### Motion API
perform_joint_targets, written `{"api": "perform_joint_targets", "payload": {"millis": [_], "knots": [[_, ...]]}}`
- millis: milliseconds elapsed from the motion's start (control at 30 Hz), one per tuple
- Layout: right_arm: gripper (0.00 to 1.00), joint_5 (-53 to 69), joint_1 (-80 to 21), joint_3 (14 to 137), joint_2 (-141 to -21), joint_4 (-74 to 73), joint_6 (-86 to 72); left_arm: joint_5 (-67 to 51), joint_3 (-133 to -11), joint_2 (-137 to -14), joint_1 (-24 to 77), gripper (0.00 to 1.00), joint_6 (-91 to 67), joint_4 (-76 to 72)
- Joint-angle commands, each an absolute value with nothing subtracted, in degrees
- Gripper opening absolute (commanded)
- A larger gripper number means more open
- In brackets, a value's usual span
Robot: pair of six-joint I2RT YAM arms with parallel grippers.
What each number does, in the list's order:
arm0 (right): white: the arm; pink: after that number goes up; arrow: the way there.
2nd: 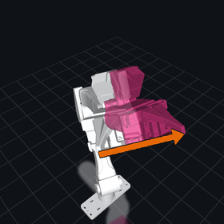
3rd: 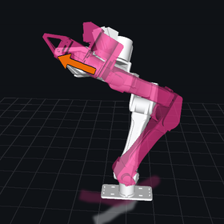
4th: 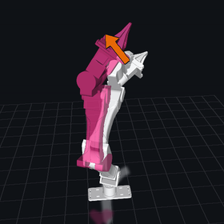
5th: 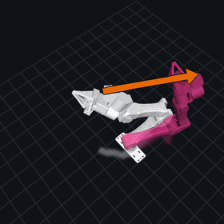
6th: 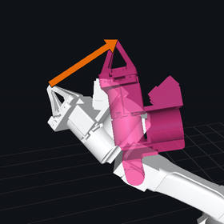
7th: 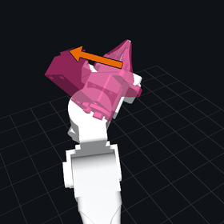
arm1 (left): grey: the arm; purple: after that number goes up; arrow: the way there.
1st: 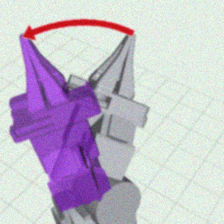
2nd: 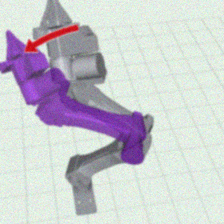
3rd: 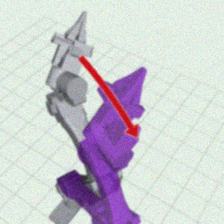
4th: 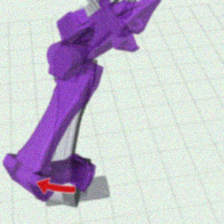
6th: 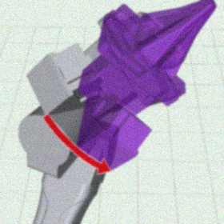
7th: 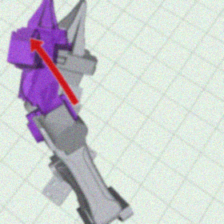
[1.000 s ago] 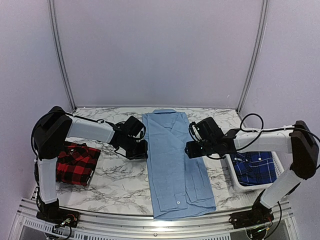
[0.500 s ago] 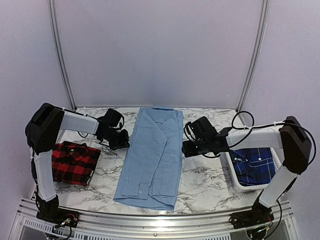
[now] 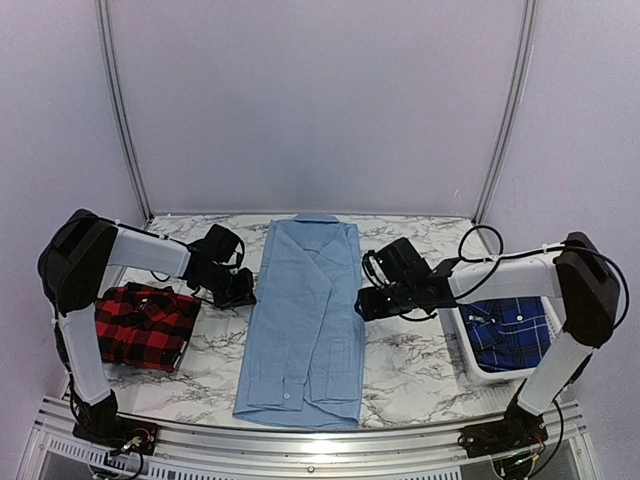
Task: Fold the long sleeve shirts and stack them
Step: Move the rectangle-folded shirt to the center of the board, then pick up the rectangle-folded shirt from the center of the board.
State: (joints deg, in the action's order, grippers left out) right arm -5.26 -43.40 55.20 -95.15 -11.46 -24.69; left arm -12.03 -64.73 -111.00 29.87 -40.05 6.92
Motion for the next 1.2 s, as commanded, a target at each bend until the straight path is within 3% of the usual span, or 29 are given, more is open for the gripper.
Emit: {"api": "perform_joint_targets", "payload": {"millis": [0,100,233,367,567,767,1000,1167], "knots": [[0.55,-5.8,-46.1,54.6,-94.6,-11.5,-27.7,-12.4,-61.0,-109.0,31.4,0.00,-40.1,10.5],[0.55,-7.4,-48.0,54.8,-93.7,-12.9,-29.4,-11.8,-60.3,-107.5,31.4,0.01,-39.7,10.5],[0.52,-7.5,-50.4,53.8,-91.3,-14.2,-32.8,-8.7,-60.0,-103.4,31.4,0.25,-38.6,12.2],[0.48,-6.5,-53.2,51.2,-87.8,-14.7,-36.5,-7.8,-56.4,-97.7,31.9,0.35,-38.8,12.8],[0.44,-7.1,-62.0,47.1,-82.8,-17.0,-44.7,-6.9,-47.5,-88.6,39.0,0.35,-41.7,12.8],[0.39,-8.2,-72.6,41.5,-77.2,-16.0,-55.4,-5.1,-39.7,-79.1,48.6,0.27,-49.4,12.8],[0.34,-10.6,-83.4,37.5,-78.8,-11.8,-65.8,-2.7,-35.0,-74.0,59.1,0.23,-57.3,12.8],[0.33,-11.2,-85.8,31.7,-78.7,-7.3,-71.5,-1.0,-33.1,-72.9,63.3,0.22,-60.7,12.8]]}}
